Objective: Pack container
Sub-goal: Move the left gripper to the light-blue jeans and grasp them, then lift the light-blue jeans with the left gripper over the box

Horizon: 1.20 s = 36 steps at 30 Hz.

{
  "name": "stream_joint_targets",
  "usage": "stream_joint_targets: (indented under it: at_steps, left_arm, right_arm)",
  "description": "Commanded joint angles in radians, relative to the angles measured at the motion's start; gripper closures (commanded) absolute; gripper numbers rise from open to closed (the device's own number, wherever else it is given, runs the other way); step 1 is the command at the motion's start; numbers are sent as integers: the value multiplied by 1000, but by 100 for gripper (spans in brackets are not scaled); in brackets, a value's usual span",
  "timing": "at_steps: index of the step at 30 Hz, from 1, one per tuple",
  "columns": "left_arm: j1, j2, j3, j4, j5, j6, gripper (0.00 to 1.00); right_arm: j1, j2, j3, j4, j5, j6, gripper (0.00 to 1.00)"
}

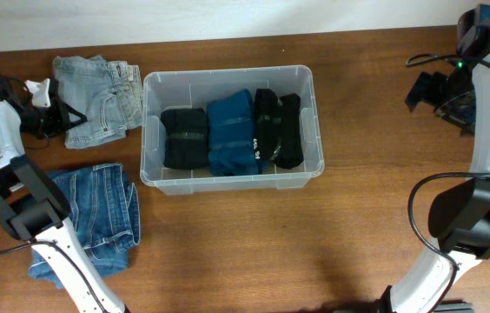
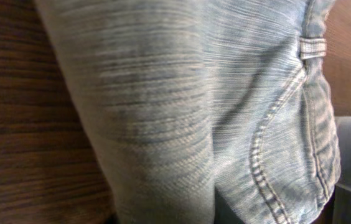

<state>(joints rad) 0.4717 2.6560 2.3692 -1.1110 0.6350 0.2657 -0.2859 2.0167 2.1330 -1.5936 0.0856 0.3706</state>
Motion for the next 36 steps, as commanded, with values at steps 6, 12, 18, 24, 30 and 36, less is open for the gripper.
stream_joint_targets:
  at_steps: [6,12,18,24,30,36]
  left_arm:
    - [7,23,187,-103,128,-25,99]
    - [6,4,426,-213,213,-25,99]
    - [6,-40,684,-299,218,-34,100]
    - [0,-161,769,-354,218,-63,99]
    - [-37,-314,769,-469,219,-63,99]
    - [-122,-430,765,-576,278,-135,100]
  right_arm:
    - [-3,2,-2,-1,1,12,2]
    - [-3,2,-2,-1,2,12,1]
    - [-3,2,-2,-1,2,12,1]
    - [-3,2,-2,-1,1,12,2]
    - [-3,2,-2,-1,2,12,2]
    - [-3,2,-2,-1,1,12,1]
